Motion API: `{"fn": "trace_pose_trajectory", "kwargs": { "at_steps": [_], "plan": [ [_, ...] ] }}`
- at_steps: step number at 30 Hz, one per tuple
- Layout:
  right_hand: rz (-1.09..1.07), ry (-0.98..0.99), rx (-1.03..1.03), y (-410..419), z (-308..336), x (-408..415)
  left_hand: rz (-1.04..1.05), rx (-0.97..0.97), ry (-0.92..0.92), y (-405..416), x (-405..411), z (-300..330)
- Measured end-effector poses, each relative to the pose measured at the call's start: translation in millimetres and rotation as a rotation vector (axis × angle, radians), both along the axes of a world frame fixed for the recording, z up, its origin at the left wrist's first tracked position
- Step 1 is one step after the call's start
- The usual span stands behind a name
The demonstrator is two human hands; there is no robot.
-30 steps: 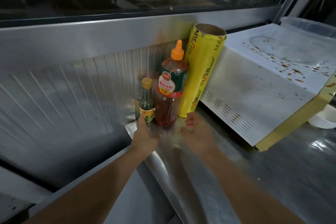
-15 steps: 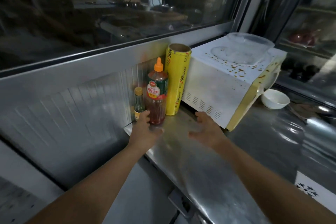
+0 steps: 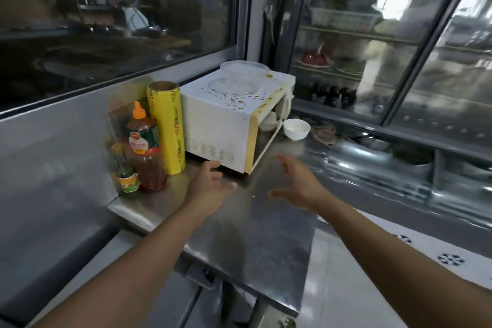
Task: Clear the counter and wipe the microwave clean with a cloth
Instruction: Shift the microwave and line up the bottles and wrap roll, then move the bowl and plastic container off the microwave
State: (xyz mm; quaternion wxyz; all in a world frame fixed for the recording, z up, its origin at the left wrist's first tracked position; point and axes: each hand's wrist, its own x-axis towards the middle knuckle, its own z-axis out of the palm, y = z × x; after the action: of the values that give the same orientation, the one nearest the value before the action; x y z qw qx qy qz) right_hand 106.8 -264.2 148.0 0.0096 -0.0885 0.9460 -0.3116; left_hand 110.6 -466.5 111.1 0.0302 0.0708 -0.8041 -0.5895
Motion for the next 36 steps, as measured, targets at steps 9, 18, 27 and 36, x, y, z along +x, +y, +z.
{"fn": "trace_pose_trajectory", "kwargs": {
  "at_steps": [9,18,27,36],
  "plan": [
    [-0.080,0.050,-0.041,143.3,-3.6,9.1,-0.110,-0.040,-0.030,132.9,3.4,13.5],
    [0.008,0.062,-0.168,293.5,3.0,0.5,-0.001,-0.127,-0.034,272.3,0.7,23.6],
    [-0.028,0.048,-0.204,369.9,5.7,-51.4,0.062,-0.191,-0.051,341.5,-48.8,26.5],
    [0.056,0.013,-0.180,384.3,-8.5,-178.2,0.142,-0.171,-0.037,356.4,-170.0,7.9]
  ]
}}
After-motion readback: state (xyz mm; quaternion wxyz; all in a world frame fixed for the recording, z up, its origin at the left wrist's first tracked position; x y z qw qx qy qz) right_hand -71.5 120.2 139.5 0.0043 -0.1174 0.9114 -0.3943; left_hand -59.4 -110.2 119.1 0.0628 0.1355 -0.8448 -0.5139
